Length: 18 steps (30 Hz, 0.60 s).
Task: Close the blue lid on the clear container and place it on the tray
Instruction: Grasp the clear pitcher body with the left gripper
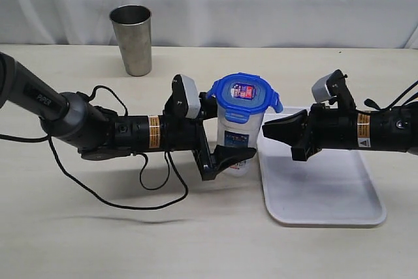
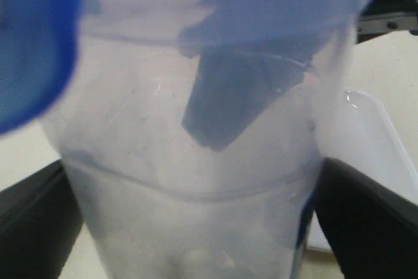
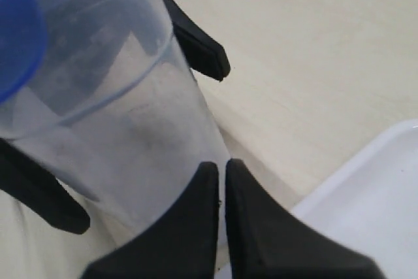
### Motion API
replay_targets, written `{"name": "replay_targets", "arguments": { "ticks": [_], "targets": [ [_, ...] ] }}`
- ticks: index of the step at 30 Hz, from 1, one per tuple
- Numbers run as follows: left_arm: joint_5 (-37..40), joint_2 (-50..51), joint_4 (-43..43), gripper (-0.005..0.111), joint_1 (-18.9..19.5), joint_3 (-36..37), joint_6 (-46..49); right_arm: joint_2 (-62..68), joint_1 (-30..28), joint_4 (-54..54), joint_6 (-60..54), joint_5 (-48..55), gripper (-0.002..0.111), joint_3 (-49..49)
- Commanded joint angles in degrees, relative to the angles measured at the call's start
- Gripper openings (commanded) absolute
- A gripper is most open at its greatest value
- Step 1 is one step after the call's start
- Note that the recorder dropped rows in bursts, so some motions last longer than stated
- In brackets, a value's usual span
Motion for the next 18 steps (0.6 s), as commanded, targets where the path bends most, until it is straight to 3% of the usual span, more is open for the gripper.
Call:
{"name": "replay_targets", "arguments": {
  "ticks": [1, 10, 12, 18],
  "targets": [
    [2.01, -0.16, -1.45, 0.086, -0.14, -0.3, 0.55, -0.12, 0.08, 0.01, 0.25, 0.14, 0.004, -0.25],
    [3.0, -0.16, -0.41, 0.086, -0.14, -0.3, 0.43, -0.12, 0.08, 0.01, 0.37, 0.14, 0.004, -0.25],
    [3.8, -0.16, -0.28, 0.077, -0.14, -0.3, -1.28, -0.12, 0.08, 0.01, 0.37, 0.14, 0.004, -0.25],
    [4.1, -0.16, 0.6, 0.034, -0.14, -0.3, -1.39, -0.12, 0.08, 0.01, 0.37, 0.14, 0.004, -0.25]
  ]
}}
